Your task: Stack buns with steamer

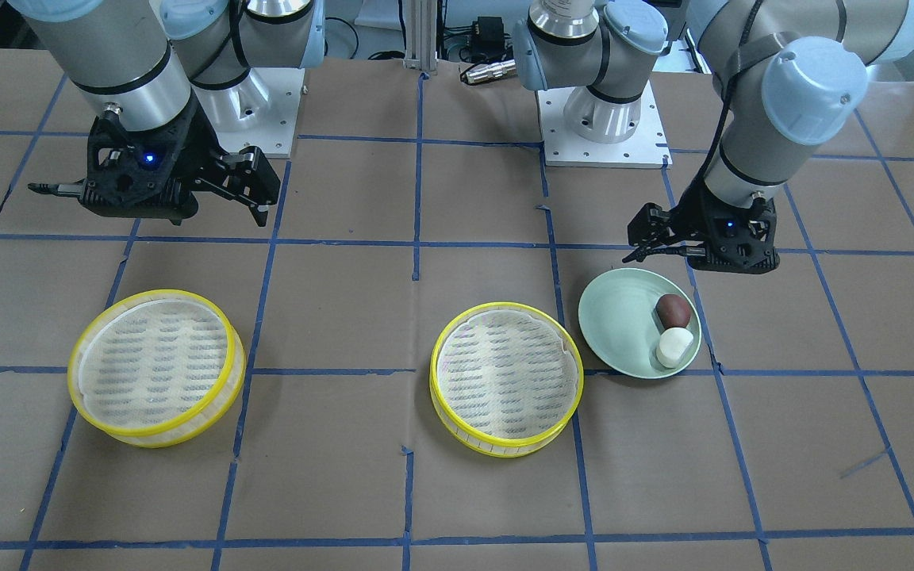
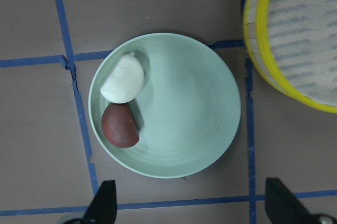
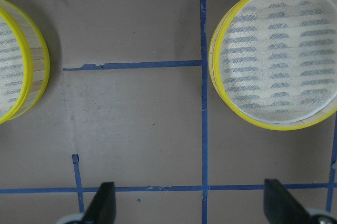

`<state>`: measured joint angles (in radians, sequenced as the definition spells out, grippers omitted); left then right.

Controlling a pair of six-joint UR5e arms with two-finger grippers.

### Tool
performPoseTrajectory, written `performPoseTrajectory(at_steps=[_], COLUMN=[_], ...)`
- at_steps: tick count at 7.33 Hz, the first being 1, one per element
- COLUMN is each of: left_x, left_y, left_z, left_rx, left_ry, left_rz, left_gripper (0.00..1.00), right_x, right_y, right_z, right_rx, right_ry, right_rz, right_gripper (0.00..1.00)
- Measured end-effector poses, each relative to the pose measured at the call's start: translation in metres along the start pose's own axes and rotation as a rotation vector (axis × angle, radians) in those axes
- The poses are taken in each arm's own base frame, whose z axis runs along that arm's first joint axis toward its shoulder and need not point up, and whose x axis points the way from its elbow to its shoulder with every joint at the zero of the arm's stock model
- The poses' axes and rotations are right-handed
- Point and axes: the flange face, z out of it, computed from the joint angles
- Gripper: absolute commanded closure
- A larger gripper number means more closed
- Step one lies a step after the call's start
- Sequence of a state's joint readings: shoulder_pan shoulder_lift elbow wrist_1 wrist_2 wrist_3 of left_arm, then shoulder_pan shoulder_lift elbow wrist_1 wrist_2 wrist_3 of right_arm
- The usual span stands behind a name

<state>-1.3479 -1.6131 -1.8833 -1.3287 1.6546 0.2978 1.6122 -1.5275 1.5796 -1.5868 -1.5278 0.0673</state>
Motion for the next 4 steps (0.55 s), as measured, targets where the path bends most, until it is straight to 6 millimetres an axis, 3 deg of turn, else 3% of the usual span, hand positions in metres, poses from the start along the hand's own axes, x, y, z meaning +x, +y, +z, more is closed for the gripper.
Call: performPoseTrajectory(at_steps=[4], left_x=[-0.021], left_y=[-0.04], left_z=[0.076], left_rx=[-0.041], left_ry=[-0.014], left_rz=[0.002], left_gripper=[0.0], right_x=[0.0], right_y=[-0.001], right_z=[0.0], right_rx=[0.001], right_ry=[0.0], right_rz=[0.001], right_gripper=[0.0])
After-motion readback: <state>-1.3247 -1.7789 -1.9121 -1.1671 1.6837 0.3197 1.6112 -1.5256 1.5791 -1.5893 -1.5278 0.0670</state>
